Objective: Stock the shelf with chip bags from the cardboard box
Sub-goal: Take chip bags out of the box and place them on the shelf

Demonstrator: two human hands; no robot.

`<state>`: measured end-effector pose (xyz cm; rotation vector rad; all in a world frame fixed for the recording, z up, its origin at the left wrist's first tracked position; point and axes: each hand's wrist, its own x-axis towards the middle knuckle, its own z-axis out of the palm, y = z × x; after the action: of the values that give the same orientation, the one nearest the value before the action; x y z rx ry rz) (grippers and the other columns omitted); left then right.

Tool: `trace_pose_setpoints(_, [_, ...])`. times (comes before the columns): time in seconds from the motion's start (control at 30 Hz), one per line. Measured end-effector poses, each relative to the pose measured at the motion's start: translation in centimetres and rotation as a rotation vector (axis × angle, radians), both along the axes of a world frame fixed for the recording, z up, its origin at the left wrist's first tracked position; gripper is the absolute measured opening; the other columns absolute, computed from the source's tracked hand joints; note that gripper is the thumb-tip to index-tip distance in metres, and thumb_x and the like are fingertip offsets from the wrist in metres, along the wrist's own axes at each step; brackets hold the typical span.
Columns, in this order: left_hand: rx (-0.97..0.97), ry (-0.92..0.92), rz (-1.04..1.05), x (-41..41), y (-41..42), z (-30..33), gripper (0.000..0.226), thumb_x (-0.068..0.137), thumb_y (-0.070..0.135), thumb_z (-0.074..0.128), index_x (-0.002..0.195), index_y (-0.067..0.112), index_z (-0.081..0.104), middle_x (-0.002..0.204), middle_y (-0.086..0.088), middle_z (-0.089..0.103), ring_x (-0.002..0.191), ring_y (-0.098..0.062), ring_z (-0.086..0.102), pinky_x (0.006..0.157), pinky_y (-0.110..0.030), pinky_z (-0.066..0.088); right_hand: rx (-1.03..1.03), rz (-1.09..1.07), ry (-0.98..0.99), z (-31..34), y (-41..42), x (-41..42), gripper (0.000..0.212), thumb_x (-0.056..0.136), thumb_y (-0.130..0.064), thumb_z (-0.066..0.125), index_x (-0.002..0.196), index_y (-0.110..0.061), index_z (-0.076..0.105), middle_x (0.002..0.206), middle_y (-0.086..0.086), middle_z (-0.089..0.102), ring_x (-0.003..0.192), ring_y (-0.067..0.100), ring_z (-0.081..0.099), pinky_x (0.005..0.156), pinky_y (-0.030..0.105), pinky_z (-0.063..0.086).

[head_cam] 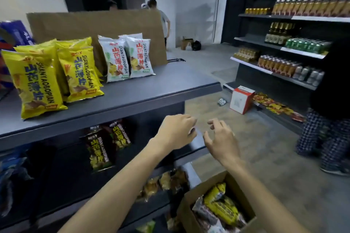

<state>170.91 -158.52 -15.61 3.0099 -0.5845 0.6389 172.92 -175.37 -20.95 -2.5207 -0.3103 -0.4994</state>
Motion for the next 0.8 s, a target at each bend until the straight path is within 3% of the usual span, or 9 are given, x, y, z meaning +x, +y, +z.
trace_pose_setpoints(0.1, [0.019, 0.108, -0.038, -1.1, -1.3, -4.9, 0.021, 0.091, 0.033, 0.045, 0.077, 0.018, 0.043, 0.076, 0.003, 0.05, 0.072, -0.025, 0.058, 0.053, -0.031, 0.036, -0.051, -0.055, 0.061, -3.3, -2.0, -2.9, 0.029, 0.085, -0.03, 0.06, 0.111, -0.02, 0.057, 0.103, 0.003, 0.061, 0.099, 0.027, 0.058, 0.083, 0.039, 0.049])
trace_pose_setpoints(0.3, [-0.015, 0.31, -0.153, -3.8, -4.0, -13.6, 0.023, 0.088, 0.038, 0.047, 0.089, 0.019, 0.06, 0.09, -0.002, 0.066, 0.082, -0.029, 0.063, 0.062, -0.034, 0.05, -0.23, -0.202, 0.247, -7.7, -7.4, -8.2, 0.033, 0.086, -0.03, 0.057, 0.117, -0.018, 0.055, 0.106, 0.005, 0.064, 0.102, 0.028, 0.061, 0.083, 0.036, 0.046])
trace_pose_setpoints(0.57, [-0.006, 0.474, -0.164, -5.7, -5.6, -19.1, 0.02, 0.088, 0.036, 0.053, 0.09, 0.017, 0.059, 0.088, -0.004, 0.065, 0.077, -0.029, 0.06, 0.056, -0.032, 0.041, -0.242, -0.311, 0.428, -12.7, -10.2, -10.7, 0.028, 0.087, -0.032, 0.056, 0.111, -0.018, 0.052, 0.097, 0.005, 0.067, 0.093, 0.029, 0.063, 0.067, 0.032, 0.039])
trace_pose_setpoints(0.73, [-0.008, 0.589, -0.108, -4.6, -5.9, -21.6, 0.02, 0.09, 0.038, 0.055, 0.089, 0.019, 0.059, 0.086, -0.002, 0.062, 0.073, -0.026, 0.058, 0.055, -0.03, 0.042, -0.096, -0.34, 0.614, -15.8, -11.0, -9.5, 0.026, 0.088, -0.027, 0.059, 0.112, -0.018, 0.055, 0.097, 0.005, 0.06, 0.086, 0.024, 0.057, 0.062, 0.025, 0.037])
trace_pose_setpoints(0.8, [-0.017, 0.668, -0.07, -3.7, -6.1, -23.0, 0.02, 0.091, 0.038, 0.055, 0.089, 0.019, 0.058, 0.083, -0.003, 0.062, 0.073, -0.027, 0.059, 0.054, -0.03, 0.044, 0.045, -0.38, 0.747, -17.7, -11.6, -8.1, 0.027, 0.087, -0.03, 0.061, 0.111, -0.019, 0.058, 0.103, 0.003, 0.058, 0.091, 0.019, 0.052, 0.071, 0.025, 0.04])
